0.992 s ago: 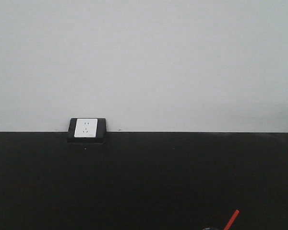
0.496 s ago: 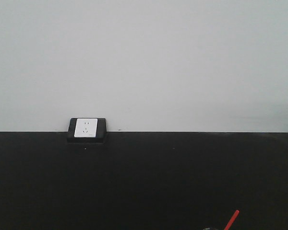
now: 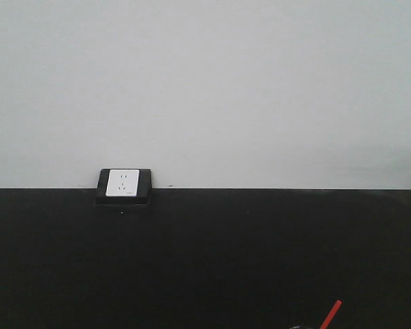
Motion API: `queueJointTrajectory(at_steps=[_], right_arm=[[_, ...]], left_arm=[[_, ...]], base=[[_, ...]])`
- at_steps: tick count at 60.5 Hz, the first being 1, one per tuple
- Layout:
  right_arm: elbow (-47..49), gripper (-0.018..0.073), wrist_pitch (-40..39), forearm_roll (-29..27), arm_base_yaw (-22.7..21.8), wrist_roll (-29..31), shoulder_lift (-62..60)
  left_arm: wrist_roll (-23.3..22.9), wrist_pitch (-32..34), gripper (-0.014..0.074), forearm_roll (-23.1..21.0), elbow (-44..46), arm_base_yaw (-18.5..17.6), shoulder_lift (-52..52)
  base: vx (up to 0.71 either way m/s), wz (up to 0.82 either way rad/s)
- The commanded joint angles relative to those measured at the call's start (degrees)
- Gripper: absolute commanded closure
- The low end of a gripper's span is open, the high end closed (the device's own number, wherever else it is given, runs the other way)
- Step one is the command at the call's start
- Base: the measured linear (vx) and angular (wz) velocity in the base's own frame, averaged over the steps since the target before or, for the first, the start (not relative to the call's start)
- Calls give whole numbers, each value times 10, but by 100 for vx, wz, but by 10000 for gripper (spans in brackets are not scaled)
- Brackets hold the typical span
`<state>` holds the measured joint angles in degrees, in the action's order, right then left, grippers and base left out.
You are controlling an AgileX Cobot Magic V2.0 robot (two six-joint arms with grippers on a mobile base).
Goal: Grab beaker from right and move to left
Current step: 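Grasp the clear beaker with the right gripper and lift it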
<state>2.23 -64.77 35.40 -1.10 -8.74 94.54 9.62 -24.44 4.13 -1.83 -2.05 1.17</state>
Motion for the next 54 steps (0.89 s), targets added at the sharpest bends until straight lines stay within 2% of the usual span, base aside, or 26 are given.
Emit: queueJointTrajectory(at_steps=[1, 6, 29, 54], right_arm=[[37, 1, -123, 27, -2, 8, 37], [68, 1, -123, 45, -2, 5, 67], [147, 6, -123, 47, -2, 1, 82], [186, 6, -123, 68, -2, -19, 109]], left_arm=[[-1, 44, 603, 0, -11, -4, 4], [-1, 44, 603, 0, -11, -4, 4], [-1, 44, 603, 0, -11, -4, 4], [-1, 44, 603, 0, -11, -4, 4]], base=[[0, 0], [0, 0], [0, 0], [0, 0]])
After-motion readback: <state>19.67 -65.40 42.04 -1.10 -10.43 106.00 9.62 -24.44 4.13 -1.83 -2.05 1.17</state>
